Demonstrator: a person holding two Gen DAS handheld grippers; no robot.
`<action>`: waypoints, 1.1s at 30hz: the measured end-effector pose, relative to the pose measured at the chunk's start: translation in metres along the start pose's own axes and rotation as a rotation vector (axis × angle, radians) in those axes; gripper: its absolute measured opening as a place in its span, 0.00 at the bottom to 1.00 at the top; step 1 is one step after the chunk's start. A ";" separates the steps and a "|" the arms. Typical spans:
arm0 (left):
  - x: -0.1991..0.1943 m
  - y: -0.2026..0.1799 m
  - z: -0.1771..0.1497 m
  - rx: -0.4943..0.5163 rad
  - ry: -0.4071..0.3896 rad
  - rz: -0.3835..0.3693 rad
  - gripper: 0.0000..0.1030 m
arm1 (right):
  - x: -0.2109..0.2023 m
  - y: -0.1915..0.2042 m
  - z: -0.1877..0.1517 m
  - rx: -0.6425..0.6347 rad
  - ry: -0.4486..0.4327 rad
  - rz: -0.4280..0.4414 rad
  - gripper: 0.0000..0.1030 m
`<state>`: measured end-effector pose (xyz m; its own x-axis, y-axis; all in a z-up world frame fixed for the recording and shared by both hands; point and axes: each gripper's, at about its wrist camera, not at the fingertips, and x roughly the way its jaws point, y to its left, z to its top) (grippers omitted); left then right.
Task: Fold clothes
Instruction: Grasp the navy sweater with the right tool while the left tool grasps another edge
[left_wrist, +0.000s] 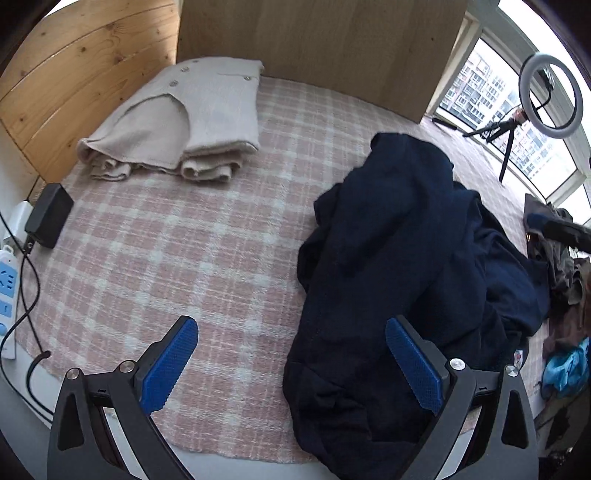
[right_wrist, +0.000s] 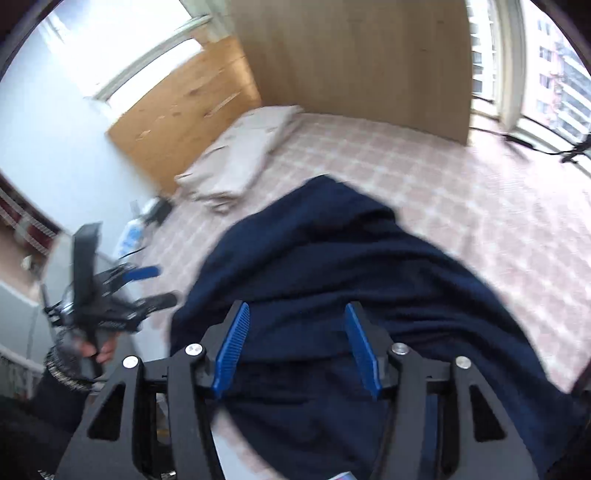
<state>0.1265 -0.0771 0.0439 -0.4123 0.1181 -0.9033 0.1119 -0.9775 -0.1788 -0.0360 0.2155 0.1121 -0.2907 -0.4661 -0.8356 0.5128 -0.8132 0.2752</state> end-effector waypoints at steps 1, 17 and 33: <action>0.008 -0.004 0.000 0.005 0.021 -0.004 0.96 | 0.007 -0.016 0.005 0.009 0.004 -0.047 0.53; -0.083 0.042 -0.008 -0.207 -0.166 -0.144 0.06 | 0.053 -0.062 -0.021 -0.096 0.224 0.023 0.03; -0.097 0.119 -0.079 -0.362 -0.163 0.086 0.03 | -0.008 0.074 -0.018 -0.379 0.100 0.127 0.64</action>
